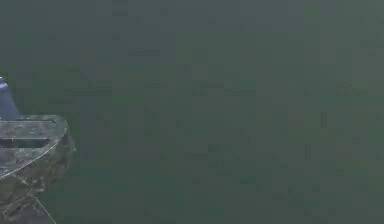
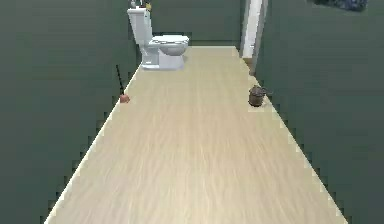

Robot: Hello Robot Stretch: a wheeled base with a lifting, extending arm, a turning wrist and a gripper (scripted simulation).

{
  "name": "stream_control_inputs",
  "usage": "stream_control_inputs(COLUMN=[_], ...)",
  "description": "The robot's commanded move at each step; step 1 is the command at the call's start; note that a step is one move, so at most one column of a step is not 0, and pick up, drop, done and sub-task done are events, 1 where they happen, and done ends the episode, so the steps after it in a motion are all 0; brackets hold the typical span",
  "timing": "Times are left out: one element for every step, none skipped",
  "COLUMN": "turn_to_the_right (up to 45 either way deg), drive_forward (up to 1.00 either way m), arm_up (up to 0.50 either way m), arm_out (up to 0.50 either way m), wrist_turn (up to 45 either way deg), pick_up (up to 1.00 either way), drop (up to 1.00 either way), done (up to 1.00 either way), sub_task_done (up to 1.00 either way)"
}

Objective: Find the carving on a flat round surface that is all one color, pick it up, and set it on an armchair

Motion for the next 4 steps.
stream_control_inputs(turn_to_the_right=[45.0,45.0,6.0,0.0], drive_forward=[0.0,0.0,0.0,1.0], arm_up=[0.0,0.0,0.0,0.0], arm_out=[0.0,0.0,0.0,0.0], wrist_turn=[0.0,0.0,0.0,0.0], pick_up=[0.0,0.0,0.0,0.0], drop=[0.0,0.0,0.0,0.0], done=[0.0,0.0,0.0,0.0], sub_task_done=[0.0,0.0,0.0,0.0])
